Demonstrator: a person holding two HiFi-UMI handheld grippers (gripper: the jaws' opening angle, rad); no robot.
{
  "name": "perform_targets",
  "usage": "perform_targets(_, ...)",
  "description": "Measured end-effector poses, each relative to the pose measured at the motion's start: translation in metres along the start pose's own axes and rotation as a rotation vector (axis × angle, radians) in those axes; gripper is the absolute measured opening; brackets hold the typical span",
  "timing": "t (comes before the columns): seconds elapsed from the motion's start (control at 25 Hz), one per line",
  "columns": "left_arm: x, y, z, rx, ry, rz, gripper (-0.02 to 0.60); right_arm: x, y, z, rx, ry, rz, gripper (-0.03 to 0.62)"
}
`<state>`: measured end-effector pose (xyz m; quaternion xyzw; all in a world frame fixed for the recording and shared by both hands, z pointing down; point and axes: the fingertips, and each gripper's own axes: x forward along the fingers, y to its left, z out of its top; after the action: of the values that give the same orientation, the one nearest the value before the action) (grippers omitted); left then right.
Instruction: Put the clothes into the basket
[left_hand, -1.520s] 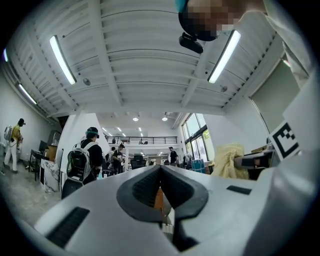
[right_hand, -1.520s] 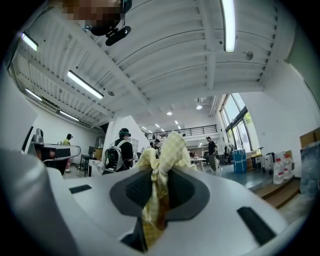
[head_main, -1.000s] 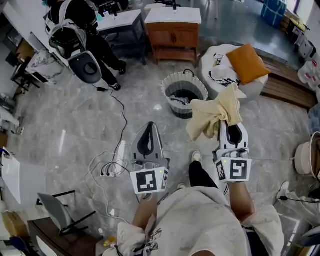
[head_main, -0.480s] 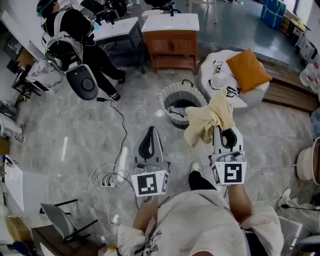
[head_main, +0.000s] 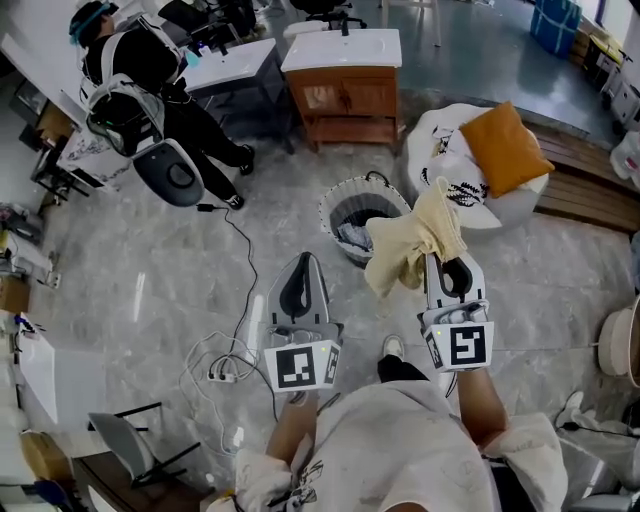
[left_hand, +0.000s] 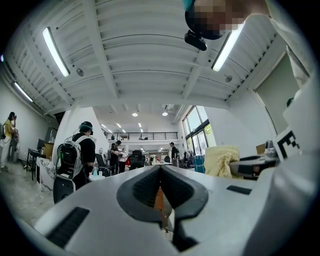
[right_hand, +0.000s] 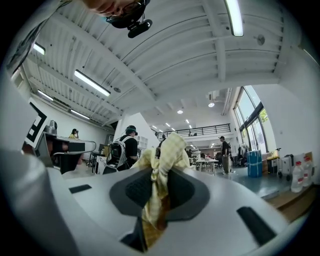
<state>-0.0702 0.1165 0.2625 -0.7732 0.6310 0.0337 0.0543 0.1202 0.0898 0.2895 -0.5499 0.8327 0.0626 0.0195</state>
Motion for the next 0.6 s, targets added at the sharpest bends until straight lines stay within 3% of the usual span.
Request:
perform_targets(0.16, 0.031, -0.005, -0.002, 0.005, 0.008, 0.005, 0.002, 0.024, -0.018, -0.011, 0.039, 0.012, 0.029, 0.041)
perform_targets(0.6, 0.114, -0.025, -0.017, 0.007, 0.013, 0.013, 0.002, 0.082, -0.074, -0.031, 0.018, 0.023, 0.042, 0.041)
